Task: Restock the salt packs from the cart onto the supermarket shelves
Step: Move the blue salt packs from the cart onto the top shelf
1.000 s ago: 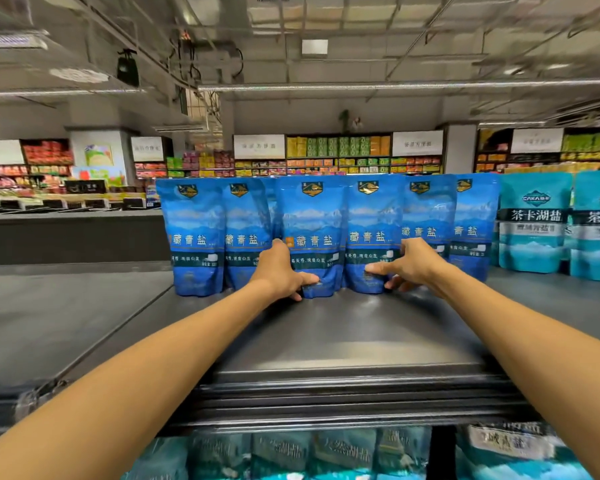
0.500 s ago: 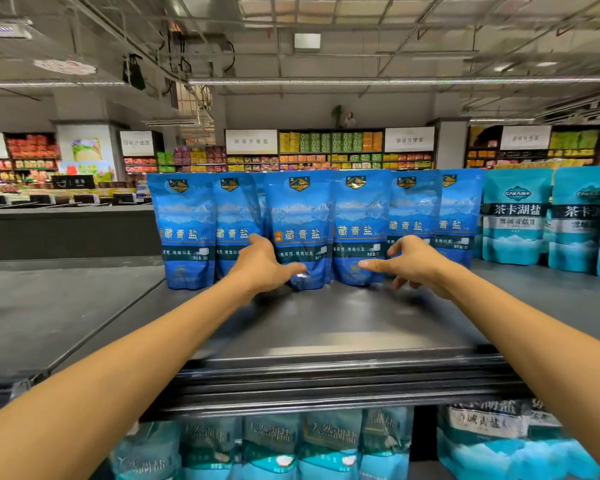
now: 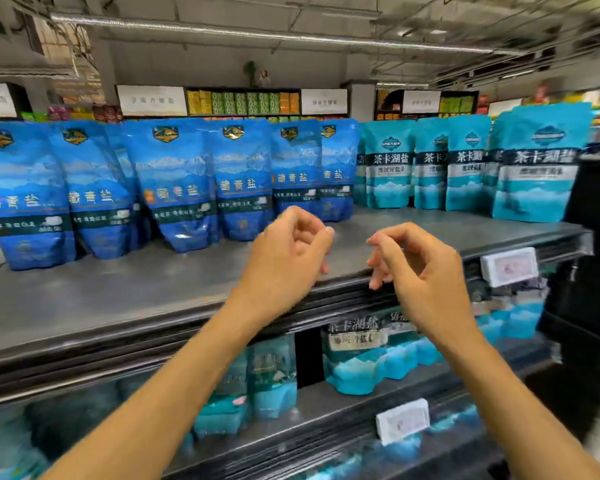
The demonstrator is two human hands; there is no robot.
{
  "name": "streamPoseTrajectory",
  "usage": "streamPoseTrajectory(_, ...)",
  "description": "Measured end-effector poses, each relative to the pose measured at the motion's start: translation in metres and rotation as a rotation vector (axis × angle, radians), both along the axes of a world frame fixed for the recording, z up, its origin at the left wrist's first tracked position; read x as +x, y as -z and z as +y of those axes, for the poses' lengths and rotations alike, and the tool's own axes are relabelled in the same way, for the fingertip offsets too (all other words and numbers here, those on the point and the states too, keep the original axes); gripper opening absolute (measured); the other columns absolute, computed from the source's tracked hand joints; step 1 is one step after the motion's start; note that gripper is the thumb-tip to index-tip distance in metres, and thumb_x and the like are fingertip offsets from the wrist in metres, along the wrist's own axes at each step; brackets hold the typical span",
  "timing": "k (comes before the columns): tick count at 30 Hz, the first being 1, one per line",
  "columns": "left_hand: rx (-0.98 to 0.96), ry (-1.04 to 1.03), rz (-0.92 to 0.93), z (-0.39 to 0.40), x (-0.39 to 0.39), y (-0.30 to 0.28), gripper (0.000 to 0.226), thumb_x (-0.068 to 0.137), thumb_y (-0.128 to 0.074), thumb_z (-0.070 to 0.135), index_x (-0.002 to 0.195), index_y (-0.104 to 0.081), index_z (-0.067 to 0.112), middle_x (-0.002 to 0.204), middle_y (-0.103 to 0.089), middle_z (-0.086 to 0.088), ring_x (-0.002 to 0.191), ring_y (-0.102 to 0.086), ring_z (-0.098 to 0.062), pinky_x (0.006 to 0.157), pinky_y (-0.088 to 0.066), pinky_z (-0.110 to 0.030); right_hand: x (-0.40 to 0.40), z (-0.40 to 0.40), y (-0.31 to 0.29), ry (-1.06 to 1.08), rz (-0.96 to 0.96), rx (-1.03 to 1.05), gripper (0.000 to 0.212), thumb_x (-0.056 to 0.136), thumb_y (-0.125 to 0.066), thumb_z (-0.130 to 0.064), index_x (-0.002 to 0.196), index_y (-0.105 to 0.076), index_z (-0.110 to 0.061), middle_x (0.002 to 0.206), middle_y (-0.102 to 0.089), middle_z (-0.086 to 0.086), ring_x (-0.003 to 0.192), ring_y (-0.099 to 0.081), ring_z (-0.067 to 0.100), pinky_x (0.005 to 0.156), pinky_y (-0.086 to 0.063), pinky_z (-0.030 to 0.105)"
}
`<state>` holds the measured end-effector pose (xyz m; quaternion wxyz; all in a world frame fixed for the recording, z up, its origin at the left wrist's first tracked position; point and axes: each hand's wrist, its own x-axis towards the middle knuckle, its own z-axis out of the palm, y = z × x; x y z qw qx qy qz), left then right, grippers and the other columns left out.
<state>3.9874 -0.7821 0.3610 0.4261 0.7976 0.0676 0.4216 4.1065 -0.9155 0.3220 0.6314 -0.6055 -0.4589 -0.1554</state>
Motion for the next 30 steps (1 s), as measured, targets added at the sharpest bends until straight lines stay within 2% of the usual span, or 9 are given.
streamPoseTrajectory(2, 0.038, 0.125, -0.073, -0.029, 0.016, 0.007, 0.009, 0.092, -0.063, 0.017, 0.086, -0.057, 0.015, 0.076, -0.064, -0.004, 0.062, -0.065, -0.022, 0.057, -0.049, -0.029, 0.003, -0.025, 0.018, 0.065, 0.064, 0.085, 0.015, 0.099, -0.057, -0.01, 0.088, -0.065, -0.004, 0.071, -0.066, 0.008, 0.054, -0.064, 0.02, 0.058, -0.05, 0.027)
streamPoseTrajectory(5, -0.056, 0.434, -0.118, -0.072, 0.037, 0.023, 0.006, 0.089, -0.06, 0.022, 0.086, -0.057, 0.017, 0.077, -0.065, -0.007, 0.058, -0.064, -0.014, 0.052, -0.046, -0.02, 0.005, -0.066, 0.043, 0.211, 0.125, 0.14, 0.016, 0.1, -0.055, -0.008, 0.09, -0.064, 0.001, 0.072, -0.066, 0.015, 0.054, -0.061, 0.014, 0.057, -0.049, 0.019)
streamPoseTrajectory(8, -0.112, 0.634, -0.012, -0.107, 0.064, 0.063, 0.004, 0.09, -0.06, 0.018, 0.088, -0.057, 0.016, 0.078, -0.065, -0.005, 0.06, -0.064, -0.013, 0.056, -0.049, -0.021, 0.001, -0.109, 0.071, 0.369, 0.212, 0.126, 0.015, 0.1, -0.054, -0.008, 0.092, -0.064, -0.002, 0.071, -0.066, 0.014, 0.052, -0.057, 0.014, 0.055, -0.047, 0.02)
streamPoseTrajectory(12, -0.278, 0.82, 0.19, -0.155, 0.101, 0.137, 0.015, 0.095, -0.055, -0.001, 0.086, -0.055, 0.011, 0.078, -0.061, -0.014, 0.054, -0.058, -0.005, 0.048, -0.042, -0.011, -0.017, -0.173, 0.117, 0.637, 0.331, 0.122, 0.015, 0.1, -0.055, -0.008, 0.091, -0.064, 0.0, 0.069, -0.065, 0.013, 0.05, -0.056, 0.018, 0.05, -0.044, 0.019)
streamPoseTrajectory(16, -0.343, 0.937, 0.44, -0.208, 0.119, 0.218, 0.021, 0.096, -0.051, -0.004, 0.083, -0.051, 0.013, 0.076, -0.059, -0.016, 0.046, -0.056, 0.002, 0.039, -0.039, -0.01, -0.045, -0.234, 0.179, 0.867, 0.497, 0.081, 0.014, 0.099, -0.057, -0.009, 0.09, -0.068, -0.006, 0.071, -0.065, 0.011, 0.051, -0.058, 0.018, 0.051, -0.051, 0.03)
streamPoseTrajectory(19, -0.329, 0.995, 0.643, -0.252, 0.123, 0.277, 0.02, 0.098, -0.05, 0.0, 0.083, -0.05, 0.013, 0.078, -0.06, -0.012, 0.046, -0.057, 0.003, 0.037, -0.038, -0.009, -0.071, -0.282, 0.231, 1.013, 0.646, 0.088, 0.015, 0.099, -0.058, -0.014, 0.089, -0.068, -0.01, 0.068, -0.066, 0.005, 0.05, -0.057, 0.016, 0.05, -0.048, 0.026)
streamPoseTrajectory(25, -0.172, 1.072, 0.979, -0.325, 0.117, 0.374, 0.018, 0.1, -0.051, 0.014, 0.082, -0.054, 0.017, 0.077, -0.063, -0.005, 0.059, -0.058, -0.015, 0.047, -0.043, -0.021, -0.112, -0.366, 0.335, 1.254, 0.91, 0.136, 0.021, 0.101, -0.055, -0.024, 0.086, -0.068, -0.016, 0.067, -0.066, -0.003, 0.051, -0.056, 0.012, 0.052, -0.048, 0.025)
streamPoseTrajectory(28, -0.098, 1.07, 1.16, -0.354, 0.111, 0.419, 0.017, 0.1, -0.049, 0.013, 0.084, -0.055, 0.01, 0.071, -0.061, -0.004, 0.05, -0.061, -0.011, 0.036, -0.038, -0.019, -0.126, -0.405, 0.389, 1.33, 1.071, 0.116, 0.024, 0.103, -0.052, -0.025, 0.085, -0.066, -0.016, 0.067, -0.064, 0.0, 0.056, -0.057, 0.02, 0.06, -0.048, 0.042)
streamPoseTrajectory(30, -0.041, 1.036, 1.297, -0.375, 0.107, 0.451, 0.021, 0.101, -0.046, 0.007, 0.082, -0.054, 0.006, 0.069, -0.06, -0.006, 0.04, -0.057, -0.005, 0.034, -0.034, -0.02, -0.136, -0.429, 0.428, 1.381, 1.172, 0.064, 0.025, 0.101, -0.054, -0.02, 0.079, -0.062, -0.012, 0.065, -0.059, 0.005, 0.061, -0.054, 0.024, 0.065, -0.047, 0.049)
